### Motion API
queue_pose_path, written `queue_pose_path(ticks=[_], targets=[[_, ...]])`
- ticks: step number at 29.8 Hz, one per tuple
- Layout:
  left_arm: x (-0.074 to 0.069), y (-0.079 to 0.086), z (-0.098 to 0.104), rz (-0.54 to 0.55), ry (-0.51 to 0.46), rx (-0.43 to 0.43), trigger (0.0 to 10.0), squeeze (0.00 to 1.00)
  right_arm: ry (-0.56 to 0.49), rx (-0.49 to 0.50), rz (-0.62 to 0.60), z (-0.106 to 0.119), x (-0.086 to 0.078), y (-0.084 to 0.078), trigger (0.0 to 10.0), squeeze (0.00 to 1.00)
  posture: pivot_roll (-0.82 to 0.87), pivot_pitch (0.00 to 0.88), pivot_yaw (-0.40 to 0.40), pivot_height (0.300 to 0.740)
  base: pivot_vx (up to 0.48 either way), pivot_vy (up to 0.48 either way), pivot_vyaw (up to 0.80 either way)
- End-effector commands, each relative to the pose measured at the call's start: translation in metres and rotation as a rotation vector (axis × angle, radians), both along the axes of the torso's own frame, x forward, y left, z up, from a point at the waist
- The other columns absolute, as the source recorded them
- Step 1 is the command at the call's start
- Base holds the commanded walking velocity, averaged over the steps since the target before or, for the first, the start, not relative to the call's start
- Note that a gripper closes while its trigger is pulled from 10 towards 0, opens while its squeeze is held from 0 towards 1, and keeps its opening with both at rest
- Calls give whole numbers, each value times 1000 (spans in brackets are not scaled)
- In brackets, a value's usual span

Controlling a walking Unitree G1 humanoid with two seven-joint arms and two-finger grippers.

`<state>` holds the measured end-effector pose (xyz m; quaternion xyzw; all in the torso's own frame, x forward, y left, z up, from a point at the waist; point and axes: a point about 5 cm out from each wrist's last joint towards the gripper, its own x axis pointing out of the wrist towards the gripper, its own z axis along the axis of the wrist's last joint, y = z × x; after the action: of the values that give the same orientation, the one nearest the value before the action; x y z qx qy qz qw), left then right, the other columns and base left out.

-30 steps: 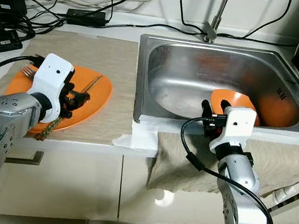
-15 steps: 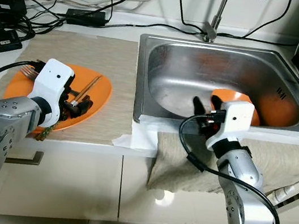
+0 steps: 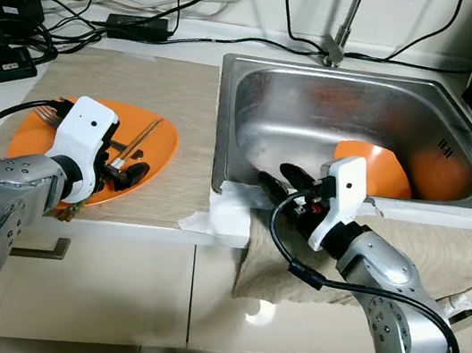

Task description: Kitchen organization

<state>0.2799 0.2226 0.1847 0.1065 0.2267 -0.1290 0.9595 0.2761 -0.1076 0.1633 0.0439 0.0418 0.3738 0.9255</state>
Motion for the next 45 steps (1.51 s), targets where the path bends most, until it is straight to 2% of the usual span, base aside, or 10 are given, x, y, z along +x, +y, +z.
queue_pose_path(ticks=[1,9,10,11,17,27,39,40,41,45], targets=[[0,0,-5,-4,28,6,10000,1000,-6,-17,52,5,-2,-2,10000,0,109,6,27,740,0,0,0],[3,0,-5,-5,28,10,10000,1000,-19,-125,84,8,9,-20,10000,0,103,8,41,740,0,0,0],[3,0,-5,-6,28,11,10000,851,-32,-139,91,9,11,-20,10000,0,105,8,40,740,0,0,0],[4,0,-5,-3,26,10,10000,0,-53,-144,93,12,14,-20,10000,0,106,8,39,740,0,0,0],[3,0,-5,0,26,8,10000,0,-89,-137,129,21,21,-15,10000,0,113,10,35,740,0,0,0],[0,0,-7,1,43,6,10000,0,-70,-87,307,31,19,12,10000,0,118,20,29,740,0,0,0],[-1,3,-10,8,56,27,10000,0,-45,-47,363,35,14,17,10000,0,121,23,32,740,0,0,0],[-1,5,-10,21,53,36,4471,0,-42,-47,362,35,14,17,10000,0,121,24,32,740,0,0,0],[-1,5,-11,17,56,43,0,0,-38,-45,359,35,14,16,10000,0,121,25,31,740,0,0,0],[-2,5,-13,6,66,43,0,0,-29,-42,349,33,14,16,10000,0,122,24,33,740,0,0,0]])
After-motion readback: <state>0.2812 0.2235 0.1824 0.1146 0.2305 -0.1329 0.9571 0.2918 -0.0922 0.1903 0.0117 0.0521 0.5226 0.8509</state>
